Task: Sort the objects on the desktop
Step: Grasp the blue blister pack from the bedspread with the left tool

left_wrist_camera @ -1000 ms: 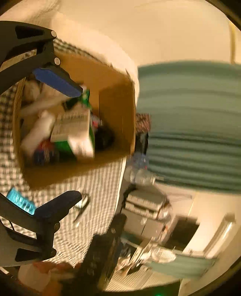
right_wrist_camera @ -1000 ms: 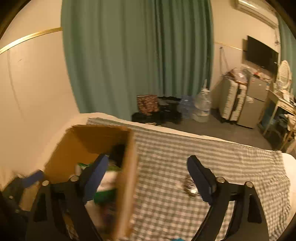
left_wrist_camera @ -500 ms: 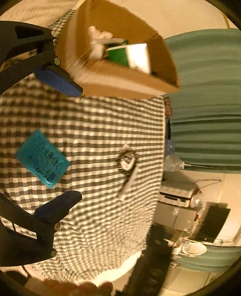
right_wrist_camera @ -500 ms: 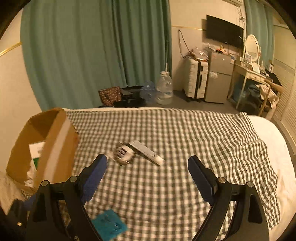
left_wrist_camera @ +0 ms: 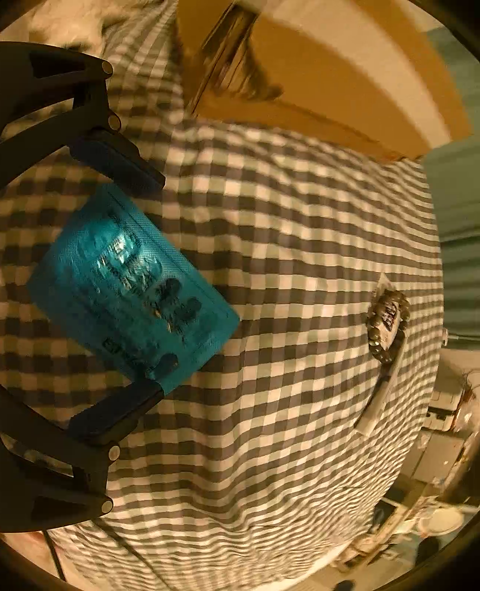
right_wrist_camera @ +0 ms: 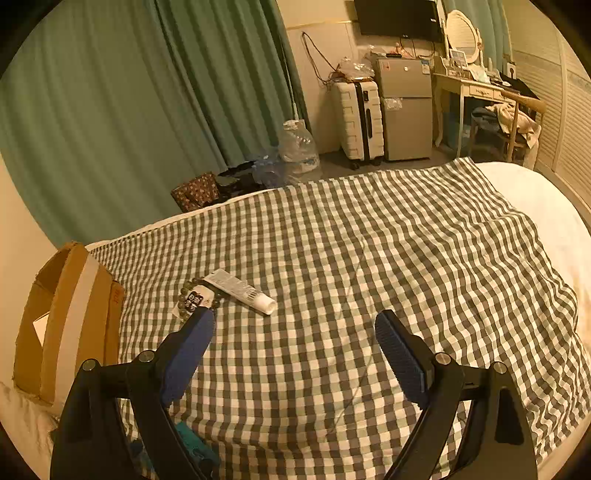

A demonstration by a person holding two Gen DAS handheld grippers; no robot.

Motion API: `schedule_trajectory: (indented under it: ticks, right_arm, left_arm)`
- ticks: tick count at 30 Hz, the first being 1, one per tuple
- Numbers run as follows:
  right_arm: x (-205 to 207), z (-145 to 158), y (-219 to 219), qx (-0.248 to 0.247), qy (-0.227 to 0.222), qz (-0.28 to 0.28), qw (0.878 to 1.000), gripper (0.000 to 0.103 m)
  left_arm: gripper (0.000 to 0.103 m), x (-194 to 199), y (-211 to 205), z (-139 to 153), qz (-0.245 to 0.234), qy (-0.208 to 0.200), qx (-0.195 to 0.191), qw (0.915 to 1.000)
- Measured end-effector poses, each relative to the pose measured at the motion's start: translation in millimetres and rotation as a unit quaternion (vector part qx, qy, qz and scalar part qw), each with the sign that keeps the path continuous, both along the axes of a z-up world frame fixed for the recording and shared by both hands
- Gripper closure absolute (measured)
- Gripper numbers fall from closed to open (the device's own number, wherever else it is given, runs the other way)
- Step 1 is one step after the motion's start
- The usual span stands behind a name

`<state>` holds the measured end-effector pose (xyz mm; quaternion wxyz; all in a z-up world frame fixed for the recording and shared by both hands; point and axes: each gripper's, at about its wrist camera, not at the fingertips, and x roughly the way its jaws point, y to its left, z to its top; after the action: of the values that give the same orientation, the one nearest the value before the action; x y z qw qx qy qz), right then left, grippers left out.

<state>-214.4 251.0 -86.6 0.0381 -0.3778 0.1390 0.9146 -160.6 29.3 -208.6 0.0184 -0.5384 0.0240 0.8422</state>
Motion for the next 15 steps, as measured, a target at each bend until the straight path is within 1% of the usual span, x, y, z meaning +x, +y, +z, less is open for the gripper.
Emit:
schedule_trajectory:
  ticks: [3,10,15]
  right_arm:
    - [1.9,0.2,-0.8,0.005,0.004,0.003,1.000,0.014]
    - [1.8,-2.4,-8.9,0.002,-0.002,0.014,1.000,0.014]
    - [-2.6,-8.0,-18.9,0.009,-0.011,0.024,1.000,0.014]
  left_arm:
    - [0.000,-0.8,0.6,-2.8,0.002,0.012,-0.006,0.9999]
    - [0.000,-3.8,15.7,-9.9,-0.022,0.023,-0.028,0.9991]
    - [0.000,-5.7,14.5,-11.8,-0.020,0.022,-0.019,0.9994]
